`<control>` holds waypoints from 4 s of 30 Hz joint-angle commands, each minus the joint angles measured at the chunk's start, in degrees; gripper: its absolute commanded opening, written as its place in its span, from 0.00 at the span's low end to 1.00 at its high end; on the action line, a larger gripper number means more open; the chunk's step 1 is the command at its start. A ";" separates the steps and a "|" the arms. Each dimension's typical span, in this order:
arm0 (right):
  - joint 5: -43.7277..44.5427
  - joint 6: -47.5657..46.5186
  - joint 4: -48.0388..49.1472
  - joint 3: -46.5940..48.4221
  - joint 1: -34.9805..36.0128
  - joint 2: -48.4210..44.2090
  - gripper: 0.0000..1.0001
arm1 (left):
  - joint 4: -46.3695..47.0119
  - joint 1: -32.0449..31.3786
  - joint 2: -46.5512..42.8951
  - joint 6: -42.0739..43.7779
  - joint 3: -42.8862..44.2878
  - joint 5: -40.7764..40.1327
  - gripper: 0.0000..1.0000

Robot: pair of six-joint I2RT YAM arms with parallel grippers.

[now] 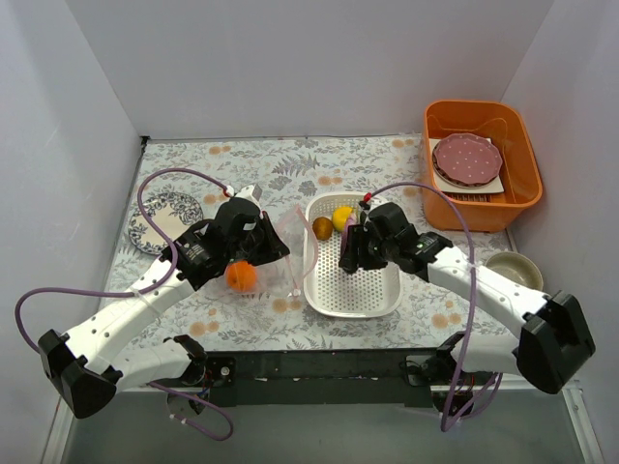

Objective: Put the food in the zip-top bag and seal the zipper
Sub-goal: Pick up the fake vegetable from the bin, then place the fake vegetable in the zipper food storage bag.

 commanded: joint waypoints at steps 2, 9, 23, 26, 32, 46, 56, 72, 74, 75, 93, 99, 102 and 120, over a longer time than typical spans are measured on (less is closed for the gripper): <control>-6.75 -2.98 2.03 -0.20 0.05 -9.64 0.28 | 1.20 -0.02 -0.08 0.26 -0.20 0.70 0.00; -18.96 -9.04 0.81 4.90 0.14 -13.71 0.29 | 1.81 -0.02 0.71 0.53 -0.11 1.49 0.00; -38.39 -15.73 -1.31 6.48 1.89 -5.90 0.29 | 1.55 -0.02 0.27 0.17 -0.46 1.05 0.00; -38.67 -16.69 -2.53 7.28 3.47 -2.73 0.30 | 1.73 -0.02 0.44 0.26 -0.28 1.23 0.00; -38.14 -19.15 -4.99 10.52 5.15 3.60 0.30 | 1.03 -0.11 0.18 0.70 -0.46 1.23 0.00; -35.16 -24.25 -15.63 26.43 5.15 16.44 0.32 | 1.29 -0.02 -3.07 2.63 -4.15 4.57 0.00; -31.90 -17.93 -13.00 32.32 5.15 20.22 0.35 | 1.90 -0.02 -0.61 4.57 -2.04 6.15 0.00; -25.31 -11.34 -11.08 32.51 5.85 20.58 0.47 | 2.52 -0.02 -1.75 3.51 -2.04 5.27 0.00; -24.96 -10.55 -10.10 31.63 5.76 19.70 0.51 | 2.43 -0.11 -1.49 3.51 -1.69 5.10 0.00; -23.92 -10.28 -9.92 31.54 5.85 19.52 0.52 | 2.43 -0.11 -1.49 3.51 -1.43 5.01 0.00; -14.25 -8.88 -9.13 28.90 5.76 15.04 0.69 | 1.20 -0.02 -2.37 2.81 0.33 3.42 0.00; -6.43 -6.42 -7.55 24.86 4.71 9.24 0.68 | 0.15 -0.11 -2.54 2.46 1.39 0.35 0.00; -0.54 -3.78 -6.93 22.32 3.74 5.55 0.68 | 0.58 -0.02 -3.60 2.28 1.21 -0.53 0.00; 9.23 -1.75 -2.19 11.33 -2.15 -2.80 0.88 | -0.56 -0.02 -4.74 4.04 0.59 0.96 0.00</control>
